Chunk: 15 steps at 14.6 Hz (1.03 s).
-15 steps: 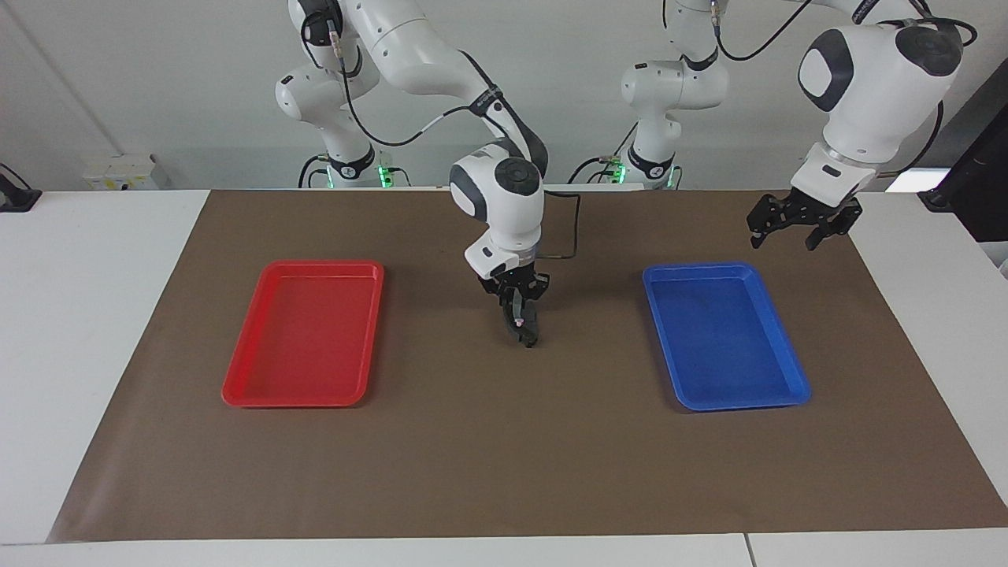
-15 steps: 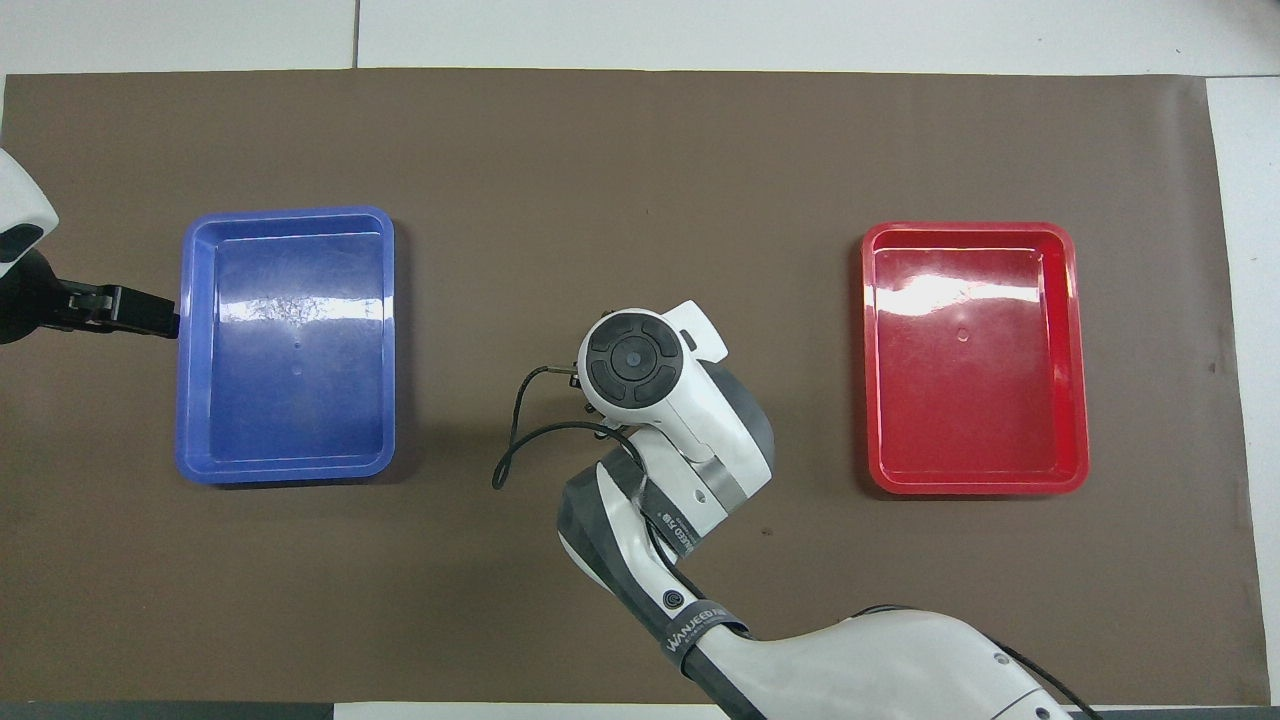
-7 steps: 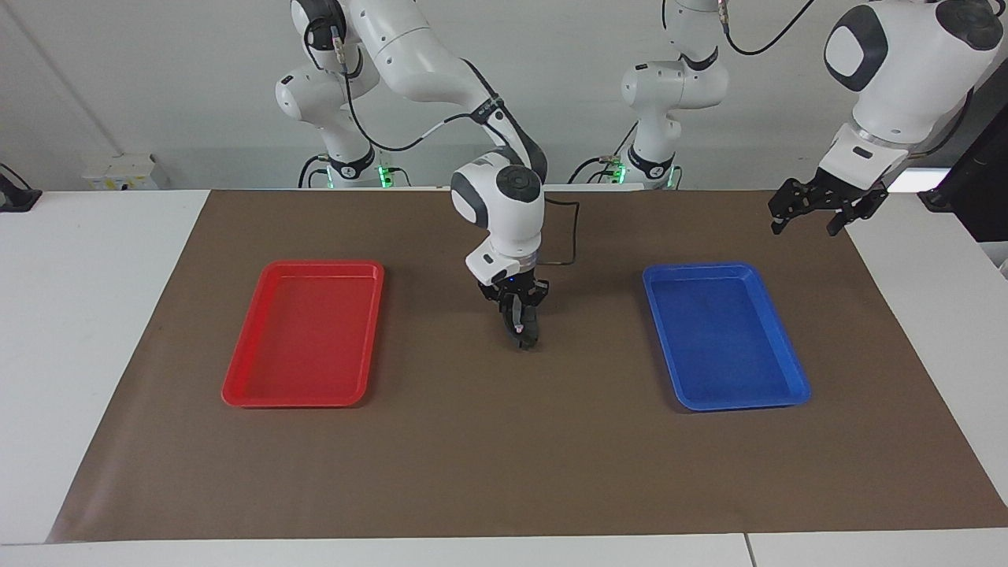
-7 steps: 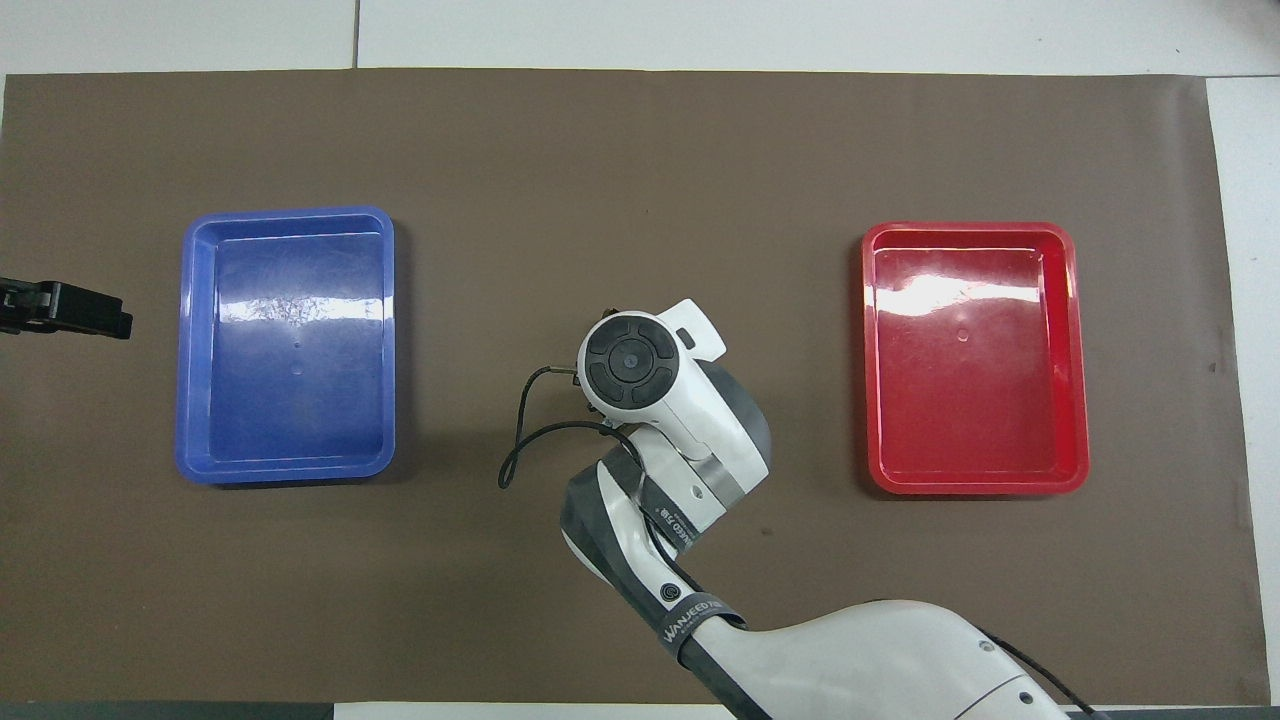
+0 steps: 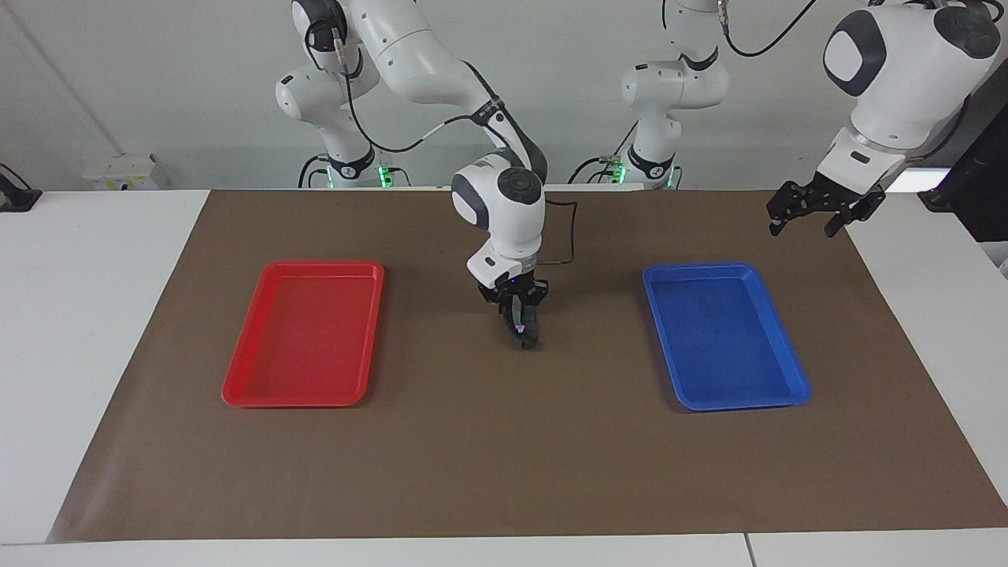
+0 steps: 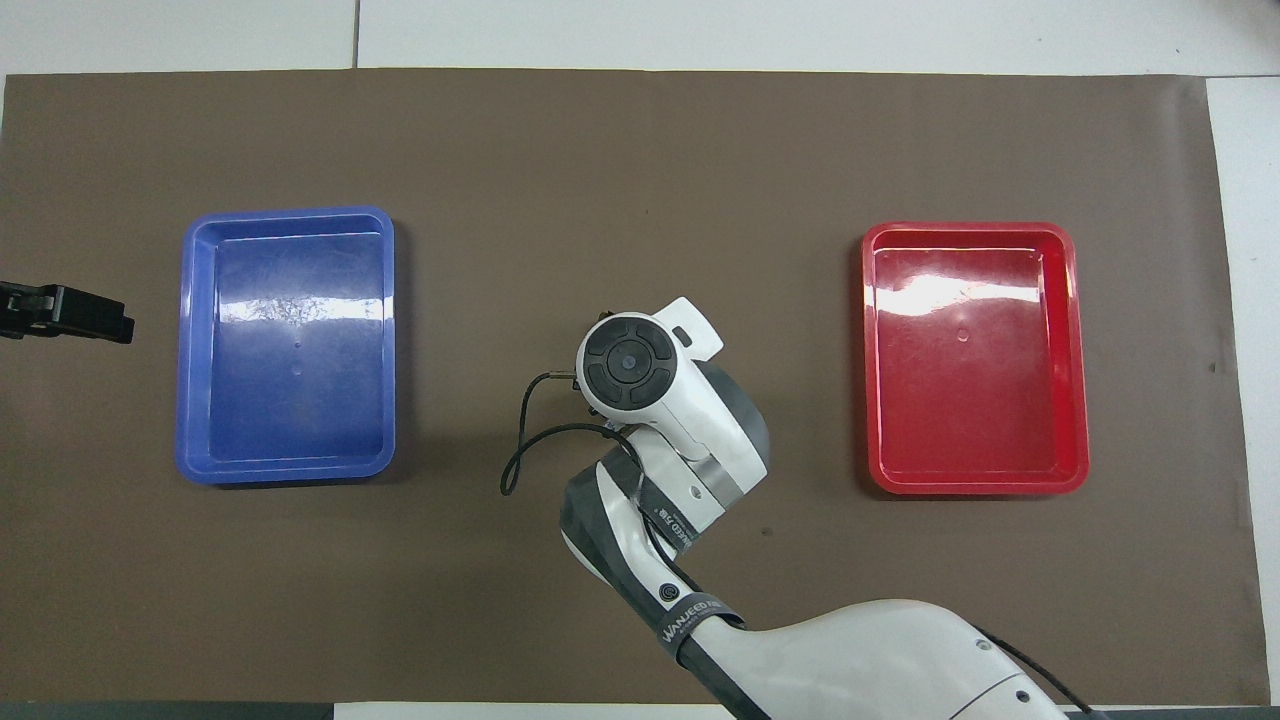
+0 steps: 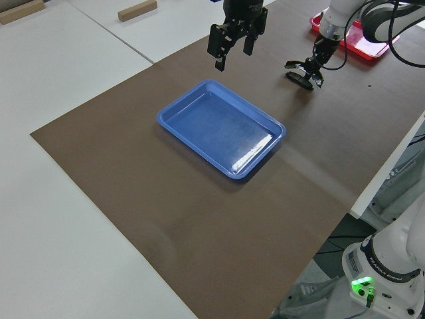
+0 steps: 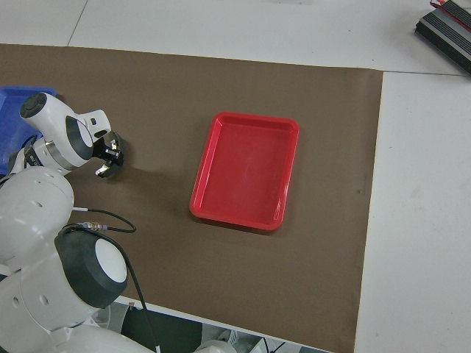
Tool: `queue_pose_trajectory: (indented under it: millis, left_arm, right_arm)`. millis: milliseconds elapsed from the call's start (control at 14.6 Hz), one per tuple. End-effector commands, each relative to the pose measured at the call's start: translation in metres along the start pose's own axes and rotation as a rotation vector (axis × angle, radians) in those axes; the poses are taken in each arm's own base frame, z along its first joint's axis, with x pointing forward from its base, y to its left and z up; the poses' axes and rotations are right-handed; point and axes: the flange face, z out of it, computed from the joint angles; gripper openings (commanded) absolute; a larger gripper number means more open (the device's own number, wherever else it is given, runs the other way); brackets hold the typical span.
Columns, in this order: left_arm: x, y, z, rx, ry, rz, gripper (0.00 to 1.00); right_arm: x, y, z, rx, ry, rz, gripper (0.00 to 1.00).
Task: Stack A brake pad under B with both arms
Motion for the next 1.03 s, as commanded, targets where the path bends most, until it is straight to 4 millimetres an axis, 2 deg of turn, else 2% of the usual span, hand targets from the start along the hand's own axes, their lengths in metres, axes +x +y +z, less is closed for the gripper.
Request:
queue_pose_trajectory:
  millis: [0,957]
  left_arm:
    - [-0.0056,-0.0095,0.0004,0.006,-0.012,-0.007,0.98]
    - [-0.0071,-0.0085,0.0032,0.005,-0.024,-0.009,0.98]
  right_arm:
    - [0.001,-0.0035,-0.0059,0.02,0.012,-0.008,0.0]
    - [-0.0026,-0.0067,-0.0037,0.035,0.021,-0.017,0.0]
